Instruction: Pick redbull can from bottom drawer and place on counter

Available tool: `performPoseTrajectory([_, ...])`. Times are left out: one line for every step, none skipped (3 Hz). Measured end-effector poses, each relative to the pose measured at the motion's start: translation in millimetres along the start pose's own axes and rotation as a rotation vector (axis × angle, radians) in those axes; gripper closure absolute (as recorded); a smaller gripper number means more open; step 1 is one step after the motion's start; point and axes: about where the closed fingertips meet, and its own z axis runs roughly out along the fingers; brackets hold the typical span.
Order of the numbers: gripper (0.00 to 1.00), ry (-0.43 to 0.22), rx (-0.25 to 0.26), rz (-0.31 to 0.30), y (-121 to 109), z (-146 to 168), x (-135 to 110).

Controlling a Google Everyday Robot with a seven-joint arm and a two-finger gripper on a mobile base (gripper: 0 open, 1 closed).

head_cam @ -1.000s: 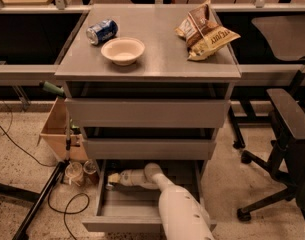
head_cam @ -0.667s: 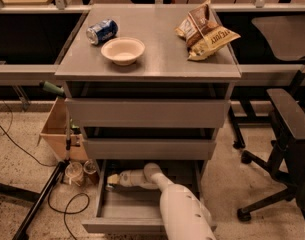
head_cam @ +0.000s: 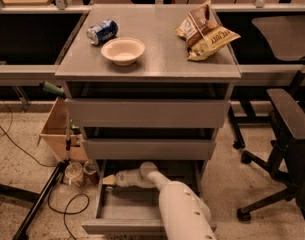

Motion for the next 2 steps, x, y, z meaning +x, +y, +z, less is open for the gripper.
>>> performPoseTrajectory([0.28, 0.0, 0.0, 0.0, -2.1, -5.5, 0.6])
performPoseTrajectory([0.55, 0.022, -0.014, 0.003, 1.6, -2.1, 5.5])
